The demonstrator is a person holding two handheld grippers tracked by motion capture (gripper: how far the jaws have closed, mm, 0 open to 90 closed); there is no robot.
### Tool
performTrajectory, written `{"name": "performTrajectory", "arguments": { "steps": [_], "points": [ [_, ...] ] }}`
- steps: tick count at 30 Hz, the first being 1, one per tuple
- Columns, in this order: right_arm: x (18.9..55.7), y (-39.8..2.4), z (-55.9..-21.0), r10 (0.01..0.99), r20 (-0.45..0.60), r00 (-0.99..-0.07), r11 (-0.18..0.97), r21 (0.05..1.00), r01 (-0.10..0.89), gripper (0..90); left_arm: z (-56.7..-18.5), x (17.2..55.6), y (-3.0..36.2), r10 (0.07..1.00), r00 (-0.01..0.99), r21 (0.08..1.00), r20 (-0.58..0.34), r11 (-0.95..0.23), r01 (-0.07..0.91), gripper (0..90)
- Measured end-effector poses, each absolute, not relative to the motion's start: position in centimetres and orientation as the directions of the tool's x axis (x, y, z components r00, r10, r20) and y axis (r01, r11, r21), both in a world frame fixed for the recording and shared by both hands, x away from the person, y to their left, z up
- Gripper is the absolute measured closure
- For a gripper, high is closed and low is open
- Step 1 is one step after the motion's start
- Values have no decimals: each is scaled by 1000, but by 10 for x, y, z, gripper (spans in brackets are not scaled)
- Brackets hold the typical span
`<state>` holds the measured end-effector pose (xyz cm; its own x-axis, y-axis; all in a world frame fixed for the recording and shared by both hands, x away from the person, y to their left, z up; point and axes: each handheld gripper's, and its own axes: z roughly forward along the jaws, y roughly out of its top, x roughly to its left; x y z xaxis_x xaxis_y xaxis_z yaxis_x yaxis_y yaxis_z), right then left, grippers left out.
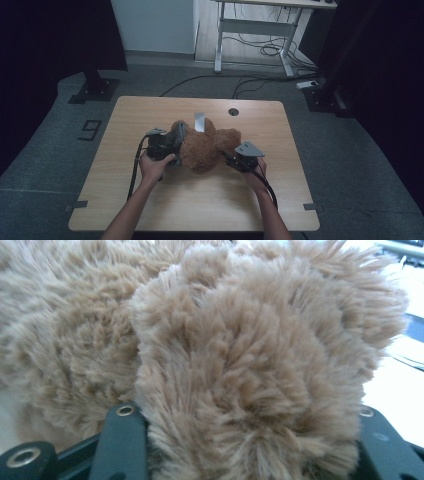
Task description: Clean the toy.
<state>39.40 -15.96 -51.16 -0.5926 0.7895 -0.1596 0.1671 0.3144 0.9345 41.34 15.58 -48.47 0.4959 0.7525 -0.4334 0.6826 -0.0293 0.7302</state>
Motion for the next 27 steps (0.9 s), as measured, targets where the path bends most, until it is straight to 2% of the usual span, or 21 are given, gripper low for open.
{"name": "performTrajectory", "arguments": {
  "steps": [2, 7, 10, 16, 21, 24, 26, 27],
  "points": [
    [398, -159, -522, 787, -182, -590, 348, 920, 181, 459, -492, 411, 154, 747, 499, 735, -439, -21, 678, 761],
    [389, -167, -530, 783, -151, -603, 321, 929, 184, 451, -496, 399, 154, 739, 521, 751, -428, -29, 659, 761],
    [373, -176, -541, 774, -119, -622, 292, 939, 184, 436, -499, 379, 153, 734, 551, 775, -397, -53, 629, 761],
    [352, -181, -545, 761, -144, -633, 321, 931, 173, 434, -500, 357, 156, 719, 583, 788, -377, -81, 610, 757],
    [344, -185, -548, 753, -161, -639, 334, 929, 160, 434, -474, 352, 162, 713, 586, 821, -385, -26, 571, 748],
    [342, -183, -549, 749, -188, -635, 353, 925, 142, 434, -438, 349, 143, 707, 638, 865, -307, -72, 496, 741],
    [342, -184, -549, 748, -187, -636, 352, 925, 142, 434, -432, 349, 134, 709, 650, 872, -274, -102, 479, 737],
    [342, -184, -549, 748, -188, -636, 353, 925, 141, 433, -427, 351, 115, 708, 669, 871, -225, -161, 464, 735]
  ]
}}
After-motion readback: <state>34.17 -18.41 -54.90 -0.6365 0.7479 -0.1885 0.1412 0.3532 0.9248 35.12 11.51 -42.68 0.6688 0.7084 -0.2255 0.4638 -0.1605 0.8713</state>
